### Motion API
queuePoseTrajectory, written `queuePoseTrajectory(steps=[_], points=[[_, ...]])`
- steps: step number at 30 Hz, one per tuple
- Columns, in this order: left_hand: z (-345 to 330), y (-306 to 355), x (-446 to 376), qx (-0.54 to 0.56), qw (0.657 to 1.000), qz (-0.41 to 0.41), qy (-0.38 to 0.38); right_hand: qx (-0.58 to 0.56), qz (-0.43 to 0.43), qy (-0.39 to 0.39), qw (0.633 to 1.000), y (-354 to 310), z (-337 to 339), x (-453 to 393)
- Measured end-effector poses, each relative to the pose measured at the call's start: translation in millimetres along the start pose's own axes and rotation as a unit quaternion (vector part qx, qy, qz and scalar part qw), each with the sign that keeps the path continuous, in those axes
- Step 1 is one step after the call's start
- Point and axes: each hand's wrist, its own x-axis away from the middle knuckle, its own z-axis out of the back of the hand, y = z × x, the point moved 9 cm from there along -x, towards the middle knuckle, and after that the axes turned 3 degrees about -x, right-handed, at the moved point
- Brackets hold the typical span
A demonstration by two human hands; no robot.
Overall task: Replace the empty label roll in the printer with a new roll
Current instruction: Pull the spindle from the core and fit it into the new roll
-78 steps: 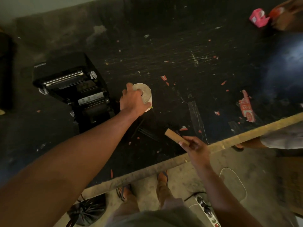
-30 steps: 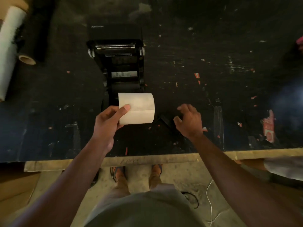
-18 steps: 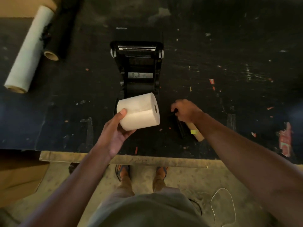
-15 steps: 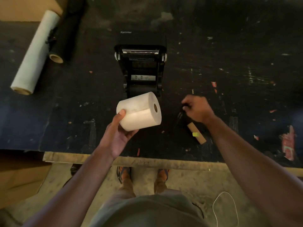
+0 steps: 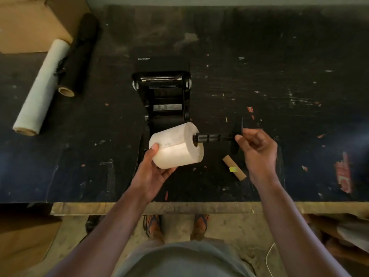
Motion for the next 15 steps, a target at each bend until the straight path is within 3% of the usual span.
queuePoseTrajectory(steps=[10,15], points=[[-21.2,2.6,-5.5,-0.061,0.997,-0.026,0.027,0.148,0.155,-0.001,0.977,-47.1,11.6,21.1],[-36.2,0.2,-9.0,-0.092,0.995,-0.042,0.024,0.142,0.132,-0.053,0.980,-36.1,-8.0,29.4]])
